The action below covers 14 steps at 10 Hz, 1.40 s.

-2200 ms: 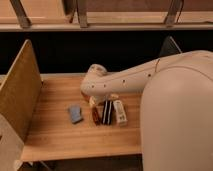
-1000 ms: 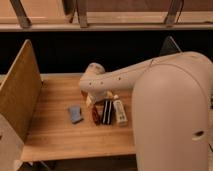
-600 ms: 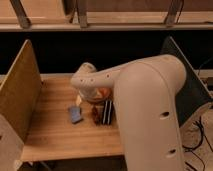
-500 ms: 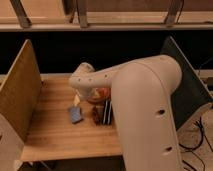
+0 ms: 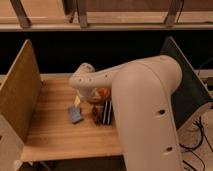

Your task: Wipe the white sponge on the table

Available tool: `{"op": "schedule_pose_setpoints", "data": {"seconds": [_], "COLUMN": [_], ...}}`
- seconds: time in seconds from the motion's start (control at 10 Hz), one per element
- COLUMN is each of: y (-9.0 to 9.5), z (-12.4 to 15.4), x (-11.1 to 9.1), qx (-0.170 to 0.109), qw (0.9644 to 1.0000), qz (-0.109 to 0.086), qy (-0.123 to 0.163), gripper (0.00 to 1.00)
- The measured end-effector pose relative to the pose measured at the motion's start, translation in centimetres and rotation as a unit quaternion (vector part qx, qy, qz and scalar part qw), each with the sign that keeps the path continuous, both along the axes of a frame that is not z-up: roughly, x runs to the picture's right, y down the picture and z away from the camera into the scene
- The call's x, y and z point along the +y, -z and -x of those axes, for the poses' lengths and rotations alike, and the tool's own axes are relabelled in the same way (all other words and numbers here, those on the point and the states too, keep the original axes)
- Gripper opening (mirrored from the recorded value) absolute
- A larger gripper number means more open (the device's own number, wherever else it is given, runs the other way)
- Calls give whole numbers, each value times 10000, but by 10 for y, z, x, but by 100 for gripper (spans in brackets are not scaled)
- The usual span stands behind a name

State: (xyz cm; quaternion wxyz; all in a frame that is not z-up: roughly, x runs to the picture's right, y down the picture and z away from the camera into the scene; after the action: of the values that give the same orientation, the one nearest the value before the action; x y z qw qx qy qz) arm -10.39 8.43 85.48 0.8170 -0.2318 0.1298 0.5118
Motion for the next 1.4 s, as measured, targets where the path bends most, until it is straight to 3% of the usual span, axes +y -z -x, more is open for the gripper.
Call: {"op": "schedule_pose_setpoints", "data": {"seconds": [0.3,0.5,0.6,0.9,1.1,1.4], "y": [18,20,18,-15,-33,-43], "z": [32,39,45,65,87,104], "x": [33,45,50,59,64,61], "qx": [-456,-574,-626,-547,-592,-648], "qw": [9979,9961,9950,9933,9917,9908], "qz": [437,642,737,945,1057,1051], "qy": [105,192,239,367,434,560], "gripper": [80,80,80,79,63,35]}}
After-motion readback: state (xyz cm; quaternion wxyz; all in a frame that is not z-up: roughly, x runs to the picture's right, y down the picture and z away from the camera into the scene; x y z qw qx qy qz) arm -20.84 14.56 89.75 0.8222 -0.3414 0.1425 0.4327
